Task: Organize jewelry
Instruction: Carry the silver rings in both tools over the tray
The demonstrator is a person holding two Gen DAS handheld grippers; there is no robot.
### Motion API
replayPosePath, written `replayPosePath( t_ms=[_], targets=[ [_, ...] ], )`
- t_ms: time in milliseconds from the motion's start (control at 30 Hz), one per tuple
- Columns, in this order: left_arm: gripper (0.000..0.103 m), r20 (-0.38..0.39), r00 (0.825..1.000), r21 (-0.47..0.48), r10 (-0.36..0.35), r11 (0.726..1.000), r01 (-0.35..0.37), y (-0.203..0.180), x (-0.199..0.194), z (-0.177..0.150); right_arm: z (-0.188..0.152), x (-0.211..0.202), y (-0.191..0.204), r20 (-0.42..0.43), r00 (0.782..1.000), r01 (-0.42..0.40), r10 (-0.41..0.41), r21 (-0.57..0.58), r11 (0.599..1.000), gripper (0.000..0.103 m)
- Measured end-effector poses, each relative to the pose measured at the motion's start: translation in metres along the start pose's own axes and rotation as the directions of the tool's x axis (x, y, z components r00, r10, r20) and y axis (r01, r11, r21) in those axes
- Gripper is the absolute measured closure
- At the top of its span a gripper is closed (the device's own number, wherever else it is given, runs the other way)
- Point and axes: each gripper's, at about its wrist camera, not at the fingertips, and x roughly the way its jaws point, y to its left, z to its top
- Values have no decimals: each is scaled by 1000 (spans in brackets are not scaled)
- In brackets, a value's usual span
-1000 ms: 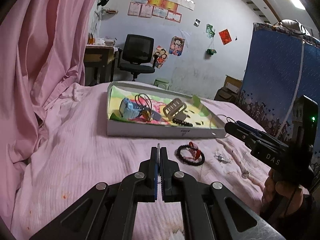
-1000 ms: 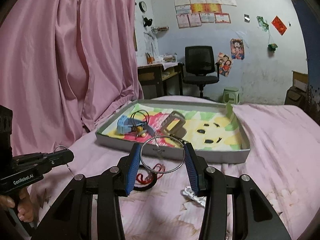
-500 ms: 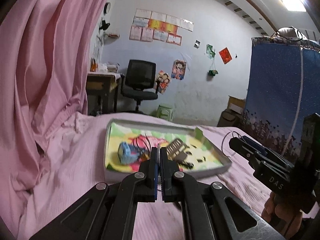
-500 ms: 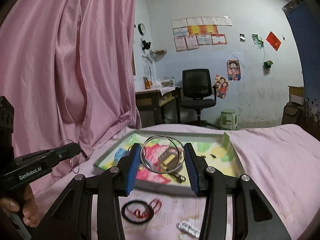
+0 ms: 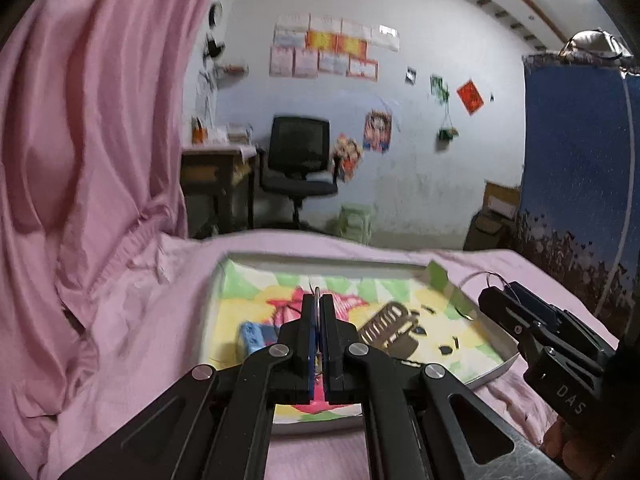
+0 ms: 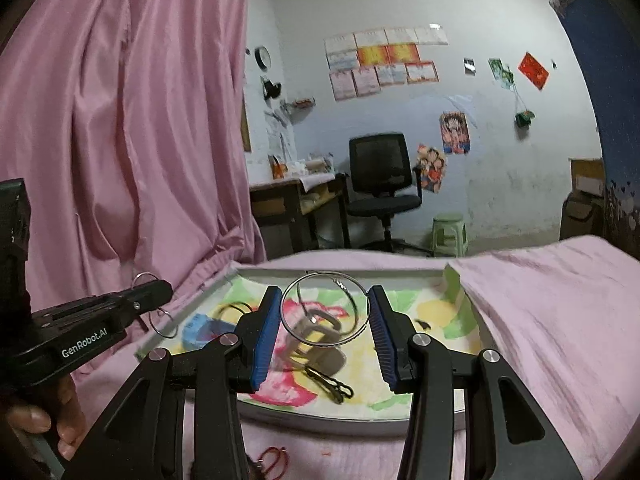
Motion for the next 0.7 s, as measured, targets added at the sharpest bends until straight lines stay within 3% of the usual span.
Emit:
replayPosePath(
  t_ms=[200,467,700],
  targets=[
    [100,-174,983,-35,-60,998,55,5,36,-6,-16,28,-15,-139,990,18,-11,51,999,64],
    [100,-284,954,-41,-99,995,91,1,51,-15,-33,46,-13,-268,963,29,-18,36,999,64],
    [100,-394,912,-95,-111,992,80,9,69,-24,-42,54,-15,-331,944,34,-20,39,999,64]
  ],
)
